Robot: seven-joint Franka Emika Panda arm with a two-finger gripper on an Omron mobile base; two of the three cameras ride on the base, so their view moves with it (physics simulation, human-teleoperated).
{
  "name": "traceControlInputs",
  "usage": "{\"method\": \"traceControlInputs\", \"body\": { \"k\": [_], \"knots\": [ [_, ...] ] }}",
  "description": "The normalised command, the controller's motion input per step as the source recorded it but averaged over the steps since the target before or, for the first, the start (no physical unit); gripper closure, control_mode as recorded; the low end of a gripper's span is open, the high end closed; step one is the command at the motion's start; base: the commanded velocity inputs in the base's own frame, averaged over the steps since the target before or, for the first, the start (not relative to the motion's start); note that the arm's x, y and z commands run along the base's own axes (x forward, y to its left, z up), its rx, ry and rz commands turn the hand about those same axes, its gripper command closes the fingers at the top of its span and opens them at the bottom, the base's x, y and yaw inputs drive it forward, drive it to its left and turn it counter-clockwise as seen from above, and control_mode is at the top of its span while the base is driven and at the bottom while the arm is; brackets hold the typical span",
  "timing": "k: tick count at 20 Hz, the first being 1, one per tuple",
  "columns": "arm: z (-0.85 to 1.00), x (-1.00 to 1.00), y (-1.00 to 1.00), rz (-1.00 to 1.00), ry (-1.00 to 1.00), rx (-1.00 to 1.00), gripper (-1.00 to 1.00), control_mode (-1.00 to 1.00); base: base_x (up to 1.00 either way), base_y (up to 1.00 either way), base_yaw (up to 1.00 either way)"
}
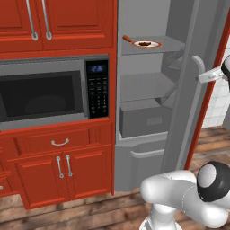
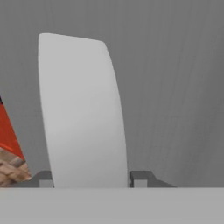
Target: Retrieve the chicken drumstick from the fridge and place it on the saucepan with marinade on the stove.
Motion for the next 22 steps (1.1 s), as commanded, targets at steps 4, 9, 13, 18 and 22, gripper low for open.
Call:
{"method": "traceControlInputs", "body": {
  "k": [4, 9, 13, 18, 22],
  "knots": [
    [0.00, 0.01, 0.00, 0.00, 0.00, 0.00, 1.00, -1.00, 0.00, 0.00, 0.00],
    [0.00, 0.00, 0.00, 0.00, 0.00, 0.00, -1.00, -1.00, 0.00, 0.00, 0.00],
    [0.00, 0.00, 0.00, 0.00, 0.00, 0.00, -1.00, -1.00, 0.00, 0.00, 0.00],
    [0.00, -0.05, 0.00, 0.00, 0.00, 0.00, -1.00, -1.00, 0.00, 0.00, 0.00],
    [0.03, -0.55, 0.00, -0.02, 0.00, 0.00, -1.00, -1.00, 0.00, 0.00, 0.00]
  ]
}}
